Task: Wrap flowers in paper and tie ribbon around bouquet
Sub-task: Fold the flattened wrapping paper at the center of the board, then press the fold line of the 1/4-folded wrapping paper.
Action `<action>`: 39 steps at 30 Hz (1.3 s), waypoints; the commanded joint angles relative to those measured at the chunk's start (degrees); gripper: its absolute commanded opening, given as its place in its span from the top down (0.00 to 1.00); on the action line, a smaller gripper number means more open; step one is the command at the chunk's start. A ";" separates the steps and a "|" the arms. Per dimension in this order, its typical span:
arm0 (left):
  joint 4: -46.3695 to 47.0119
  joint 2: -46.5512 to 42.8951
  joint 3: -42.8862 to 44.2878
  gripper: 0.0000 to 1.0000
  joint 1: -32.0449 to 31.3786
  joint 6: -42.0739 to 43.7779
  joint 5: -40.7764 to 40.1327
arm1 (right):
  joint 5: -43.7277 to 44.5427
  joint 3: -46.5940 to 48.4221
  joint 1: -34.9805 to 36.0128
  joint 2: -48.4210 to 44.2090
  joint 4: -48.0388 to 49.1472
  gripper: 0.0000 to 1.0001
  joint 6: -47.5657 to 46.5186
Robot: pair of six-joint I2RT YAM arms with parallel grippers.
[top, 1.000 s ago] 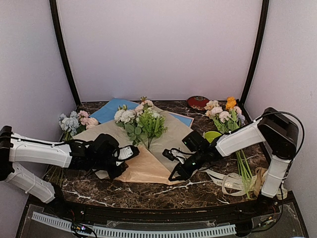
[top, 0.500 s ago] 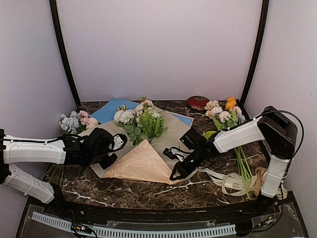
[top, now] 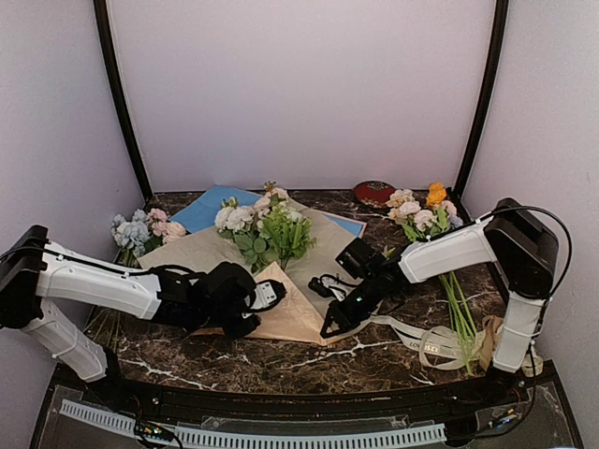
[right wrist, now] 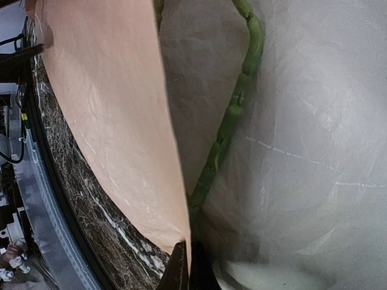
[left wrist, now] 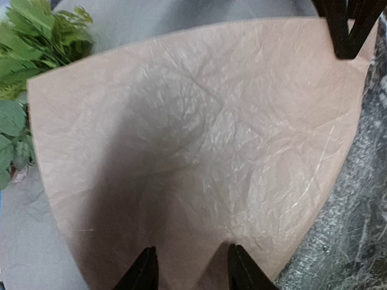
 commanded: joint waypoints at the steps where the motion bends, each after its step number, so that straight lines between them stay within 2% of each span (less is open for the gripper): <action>1: -1.93 5.72 2.15 0.61 3.87 -6.15 1.28 | 2.40 1.36 -0.45 0.84 -1.19 1.00 0.21; 5: -5.42 7.72 4.26 0.62 6.06 -12.18 2.92 | 3.16 1.37 -0.41 0.88 -1.54 1.00 0.19; 9: -13.91 8.82 5.70 0.63 6.50 -21.57 5.70 | 3.97 1.44 -0.46 0.65 -1.79 1.00 0.39; 16: -17.74 5.47 -1.38 0.66 6.50 -36.58 8.72 | 4.09 2.32 -0.44 0.80 -2.81 1.00 0.13; 25: -21.01 4.31 -4.31 0.65 8.95 -43.38 8.73 | 5.29 3.17 -0.49 0.77 -4.48 1.00 -0.20; 34: -21.98 -5.79 -13.11 0.66 11.02 -54.85 8.17 | 5.02 3.11 -0.45 0.73 -4.05 1.00 0.06; 39: -25.43 -11.32 -13.24 0.67 11.07 -56.02 3.42 | 4.98 3.24 -0.41 1.01 -4.23 1.00 -0.12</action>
